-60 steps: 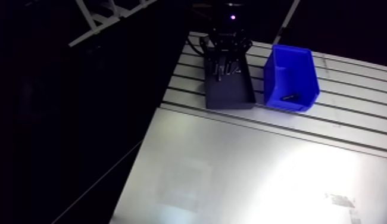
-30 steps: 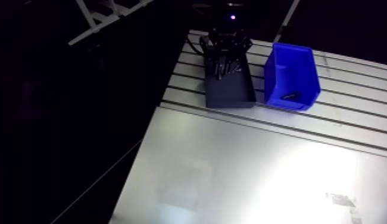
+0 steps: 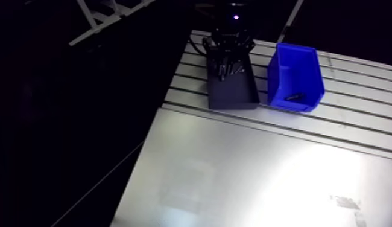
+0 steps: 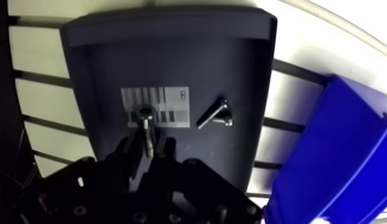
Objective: Pick up the M10 bolt from the tray and put it into the blue bin.
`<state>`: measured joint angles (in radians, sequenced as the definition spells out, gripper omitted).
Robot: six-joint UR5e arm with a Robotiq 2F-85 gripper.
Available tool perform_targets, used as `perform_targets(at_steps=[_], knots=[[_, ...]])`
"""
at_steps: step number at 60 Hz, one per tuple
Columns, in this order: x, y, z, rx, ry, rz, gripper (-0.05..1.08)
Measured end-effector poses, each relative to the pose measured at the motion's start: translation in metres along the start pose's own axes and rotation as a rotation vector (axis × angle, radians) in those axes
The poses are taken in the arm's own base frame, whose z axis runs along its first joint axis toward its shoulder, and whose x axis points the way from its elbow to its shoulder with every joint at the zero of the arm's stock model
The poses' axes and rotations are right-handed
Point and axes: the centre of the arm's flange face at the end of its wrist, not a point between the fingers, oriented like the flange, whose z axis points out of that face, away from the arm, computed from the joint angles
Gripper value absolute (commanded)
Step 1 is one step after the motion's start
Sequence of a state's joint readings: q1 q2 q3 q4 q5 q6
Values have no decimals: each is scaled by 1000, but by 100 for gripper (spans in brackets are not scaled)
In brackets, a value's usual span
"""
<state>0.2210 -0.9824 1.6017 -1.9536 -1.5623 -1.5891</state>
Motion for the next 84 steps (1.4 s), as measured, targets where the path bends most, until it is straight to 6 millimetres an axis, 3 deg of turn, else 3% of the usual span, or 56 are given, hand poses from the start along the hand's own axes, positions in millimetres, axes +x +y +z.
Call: perform_targets(at_steps=[48,62,84], knots=[[0,0,2,0,-3,-1,75],[-1,0,2,0,-4,-2,79],[-1,0,1,0,-2,-3,94]])
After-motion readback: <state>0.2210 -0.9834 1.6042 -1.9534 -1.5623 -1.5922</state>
